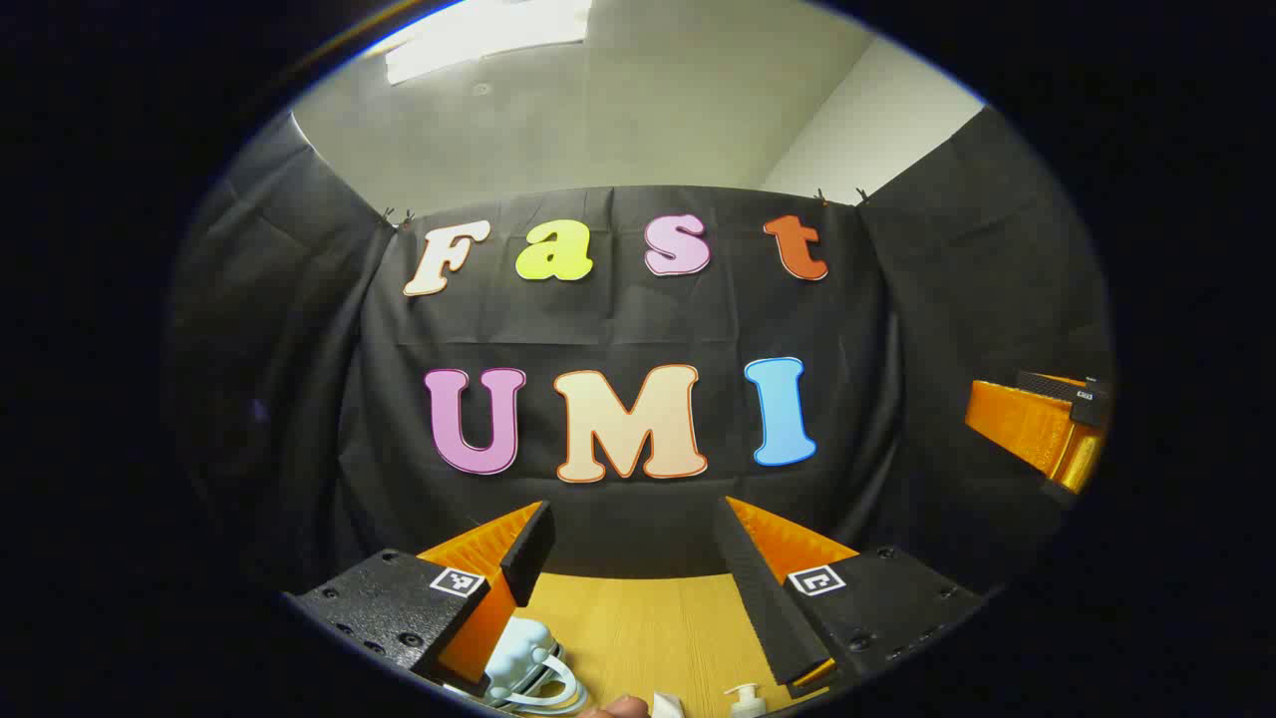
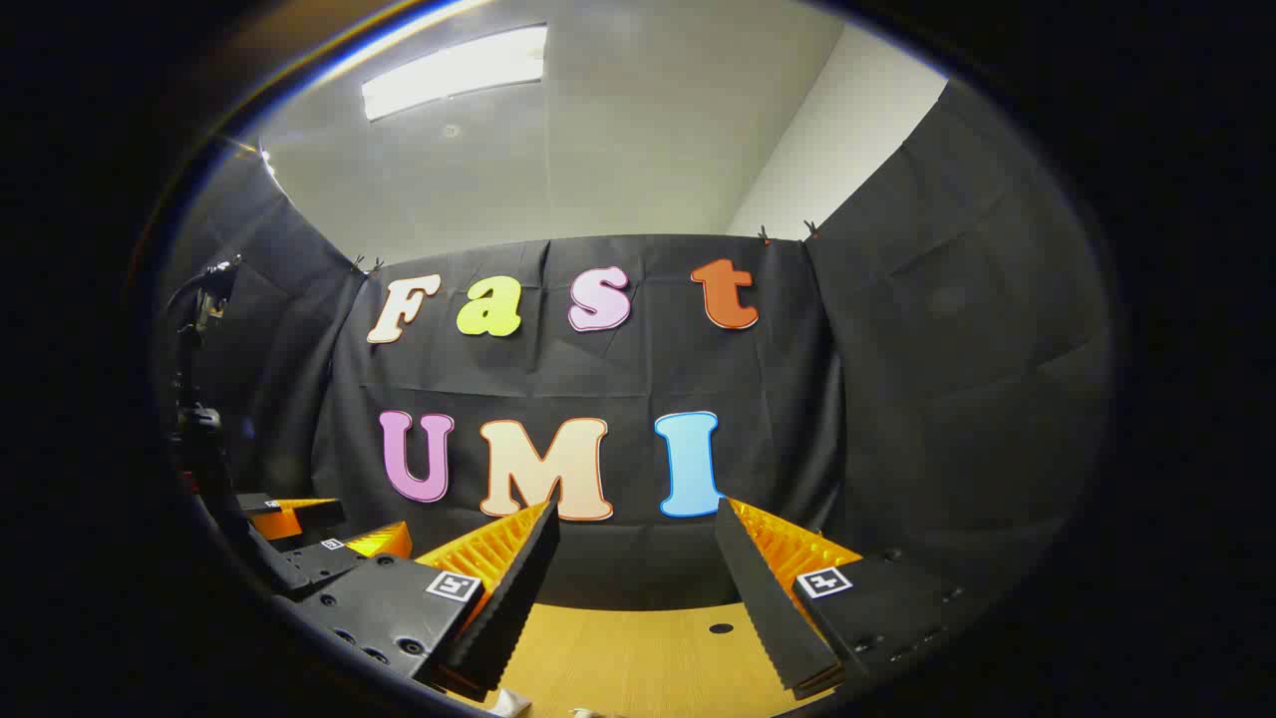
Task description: First open the suitcase, pack the skin care products into it, and then close the suitcase.
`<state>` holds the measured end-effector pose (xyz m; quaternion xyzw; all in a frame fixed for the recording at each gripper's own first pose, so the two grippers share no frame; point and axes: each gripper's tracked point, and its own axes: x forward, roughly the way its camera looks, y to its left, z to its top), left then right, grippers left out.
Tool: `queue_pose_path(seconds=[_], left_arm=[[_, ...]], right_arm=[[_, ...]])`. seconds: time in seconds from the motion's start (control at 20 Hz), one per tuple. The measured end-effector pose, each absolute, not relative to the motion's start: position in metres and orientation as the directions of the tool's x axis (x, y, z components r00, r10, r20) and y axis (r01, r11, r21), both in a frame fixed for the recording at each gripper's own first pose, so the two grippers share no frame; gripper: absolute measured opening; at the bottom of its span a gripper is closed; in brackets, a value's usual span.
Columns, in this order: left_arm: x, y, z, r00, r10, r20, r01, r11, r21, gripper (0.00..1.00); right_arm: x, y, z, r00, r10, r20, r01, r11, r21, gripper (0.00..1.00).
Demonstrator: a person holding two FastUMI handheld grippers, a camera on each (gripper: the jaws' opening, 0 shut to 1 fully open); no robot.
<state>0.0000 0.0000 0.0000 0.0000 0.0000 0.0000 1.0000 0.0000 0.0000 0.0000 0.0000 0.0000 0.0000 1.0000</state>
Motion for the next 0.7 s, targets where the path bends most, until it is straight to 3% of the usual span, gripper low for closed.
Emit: queue_pose_path(seconds=[0.7], left_arm=[[-0.010, -0.003, -0.012, 1.000, 0.006, -0.028, -0.006, 1.000, 0.007, 0.94]], right_arm=[[0.004, 0.002, -0.012, 0.999, 0.026, -0.020, -0.026, 1.000, -0.002, 0.98]])
